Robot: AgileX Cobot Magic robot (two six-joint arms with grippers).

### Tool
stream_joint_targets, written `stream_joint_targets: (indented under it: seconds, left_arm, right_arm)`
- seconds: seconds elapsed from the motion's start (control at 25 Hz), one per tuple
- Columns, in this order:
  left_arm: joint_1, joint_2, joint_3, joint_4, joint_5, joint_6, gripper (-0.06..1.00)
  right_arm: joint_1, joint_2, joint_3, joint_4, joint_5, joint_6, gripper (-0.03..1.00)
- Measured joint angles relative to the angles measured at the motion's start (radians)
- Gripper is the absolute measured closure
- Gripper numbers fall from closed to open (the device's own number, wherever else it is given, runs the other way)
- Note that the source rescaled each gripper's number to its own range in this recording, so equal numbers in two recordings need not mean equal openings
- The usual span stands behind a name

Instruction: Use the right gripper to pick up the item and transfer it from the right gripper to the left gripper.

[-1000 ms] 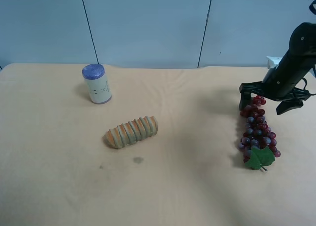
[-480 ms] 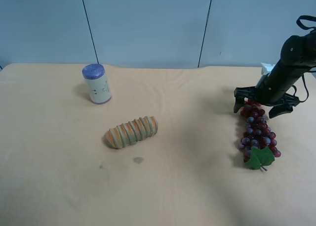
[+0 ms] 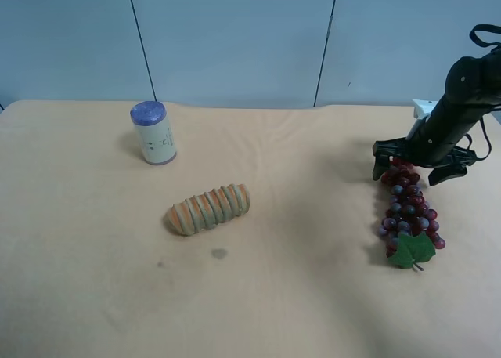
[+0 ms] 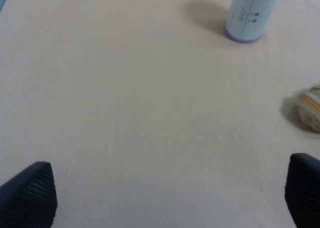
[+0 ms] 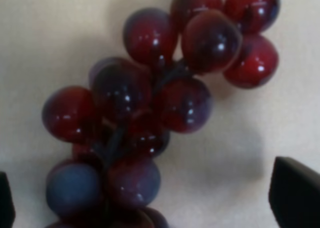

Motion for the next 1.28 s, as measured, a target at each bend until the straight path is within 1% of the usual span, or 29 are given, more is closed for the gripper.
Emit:
stream_joint_targets:
  seconds: [0.12, 0.2, 0.32, 0.72, 1.0, 1.12, 1.2, 1.28]
  left_arm:
    - [0.0, 0.0, 0.0, 0.0, 0.0, 0.0, -0.06]
    - [0.0, 0.0, 0.0, 0.0, 0.0, 0.0, -0.06]
    - [0.0, 0.0, 0.0, 0.0, 0.0, 0.0, -0.06]
    - [0.0, 0.0, 0.0, 0.0, 0.0, 0.0, -0.06]
    - [0.0, 0.0, 0.0, 0.0, 0.0, 0.0, -0.06]
    - [0.0, 0.0, 0.0, 0.0, 0.0, 0.0, -0.06]
    - [0.0, 0.0, 0.0, 0.0, 0.0, 0.0, -0.06]
    - [0.0, 0.0, 0.0, 0.0, 0.0, 0.0, -0.06]
  right_arm:
    - [0.0, 0.0, 0.0, 0.0, -0.005, -0.005, -0.01]
    - [0.0, 0.0, 0.0, 0.0, -0.017, -0.005, 0.06]
    - [0.0, 0.0, 0.0, 0.0, -0.021, -0.005, 0.11]
    - [0.0, 0.0, 0.0, 0.001, -0.022, 0.013, 0.13]
    - [0.0, 0.016, -0.001, 0.001, -0.023, 0.017, 0.19]
    - [0.0, 0.026, -0.001, 0.014, -0.023, 0.02, 0.27]
    - [0.0, 0.026, -0.001, 0.016, -0.023, 0.02, 0.38]
    - [0.0, 0.026, -0.001, 0.018, -0.023, 0.02, 0.47]
